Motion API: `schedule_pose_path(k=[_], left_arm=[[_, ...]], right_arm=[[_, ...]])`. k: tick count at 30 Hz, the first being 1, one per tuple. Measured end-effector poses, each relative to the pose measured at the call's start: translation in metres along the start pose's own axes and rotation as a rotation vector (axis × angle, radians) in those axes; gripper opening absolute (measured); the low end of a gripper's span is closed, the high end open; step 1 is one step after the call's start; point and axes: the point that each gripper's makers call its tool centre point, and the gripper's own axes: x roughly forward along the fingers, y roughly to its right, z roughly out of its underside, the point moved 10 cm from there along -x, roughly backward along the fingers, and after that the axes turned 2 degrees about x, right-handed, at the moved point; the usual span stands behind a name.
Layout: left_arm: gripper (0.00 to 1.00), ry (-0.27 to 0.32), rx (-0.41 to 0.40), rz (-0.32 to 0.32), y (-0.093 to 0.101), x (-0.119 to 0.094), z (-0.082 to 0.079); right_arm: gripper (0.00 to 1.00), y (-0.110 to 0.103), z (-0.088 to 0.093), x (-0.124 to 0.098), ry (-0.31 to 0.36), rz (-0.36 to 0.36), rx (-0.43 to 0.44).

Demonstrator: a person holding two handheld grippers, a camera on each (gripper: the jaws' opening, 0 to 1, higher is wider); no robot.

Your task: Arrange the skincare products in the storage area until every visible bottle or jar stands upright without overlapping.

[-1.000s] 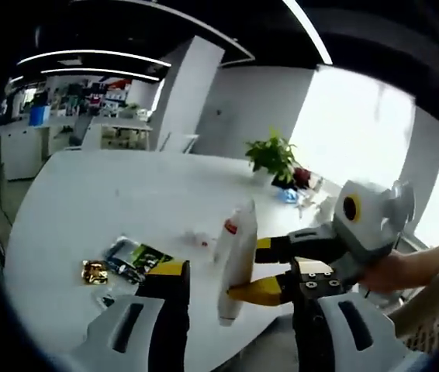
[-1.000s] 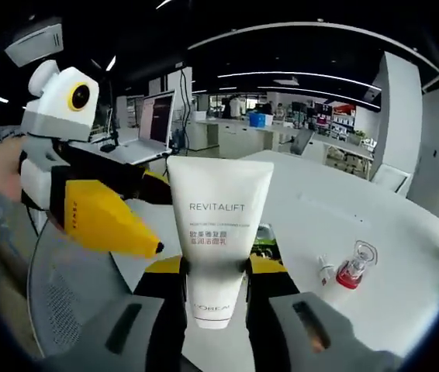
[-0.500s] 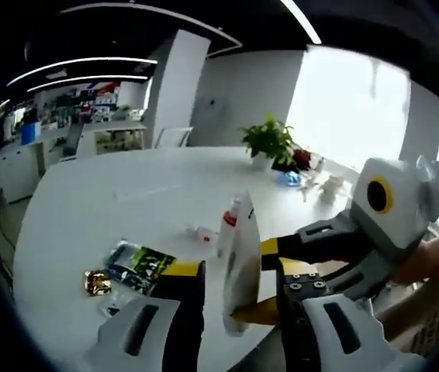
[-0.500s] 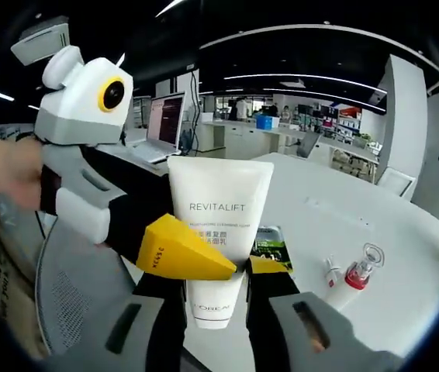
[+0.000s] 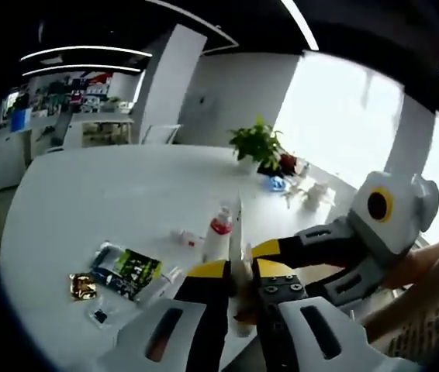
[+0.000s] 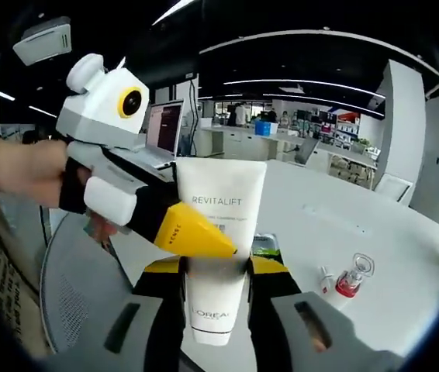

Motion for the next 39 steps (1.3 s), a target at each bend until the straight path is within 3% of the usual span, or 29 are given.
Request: schedule_pose_path(k=[3,4,5,7,9,13,15,16,21,26,29,35,39], left_arm=[[0.06,-0.003,0.004,0.051,-0.001,-0.001,-0.005],[0.06,0.003,-0.019,0.105,0.0,-0.003,-0.008],[0.06,0.024,-0.038,0.138,0.0,-0.005,-0.011],[0.05,0.06,-0.085,0.214,0.001,-0.012,-0.018],[0.05,0.082,-0.101,0.278,0.005,-0.016,-0.025],[0.05,0.066,-0.007,0.361,0.018,-0.017,-0.035],[0.05,0.06,0.029,0.394,0.022,-0.016,-0.038],[0.05,0.055,0.08,0.407,0.024,-0.016,-0.039],[0.06,0.019,0.167,0.42,0.028,-0.011,-0.042],[0.08,-0.13,0.394,0.391,0.035,0.002,-0.04],[0.08,-0.208,0.466,0.38,0.036,0.014,-0.029],[0.08,-0.285,0.405,0.341,0.015,0.031,-0.002],[0.08,-0.346,0.406,0.328,0.006,0.04,0.015]], right_arm=[[0.3,0.005,-0.001,-0.005,0.035,-0.076,0.019],[0.3,0.005,-0.001,-0.006,0.058,-0.111,0.025],[0.3,0.01,-0.001,-0.01,0.115,-0.181,0.032],[0.29,0.015,-0.001,-0.016,0.17,-0.279,0.084],[0.28,0.019,0.0,-0.022,0.155,-0.362,0.084],[0.31,0.024,-0.005,-0.024,0.17,-0.45,0.103],[0.27,0.022,-0.008,-0.024,0.163,-0.519,0.1],[0.26,0.02,-0.009,-0.025,0.154,-0.525,0.099],[0.22,0.022,-0.011,-0.023,0.129,-0.511,0.043],[0.21,0.023,0.001,-0.015,0.049,-0.481,-0.05],[0.2,0.025,0.013,-0.007,-0.001,-0.479,-0.092],[0.2,0.029,0.043,0.011,-0.106,-0.481,-0.123],[0.2,0.031,0.062,0.023,-0.159,-0.497,-0.139]])
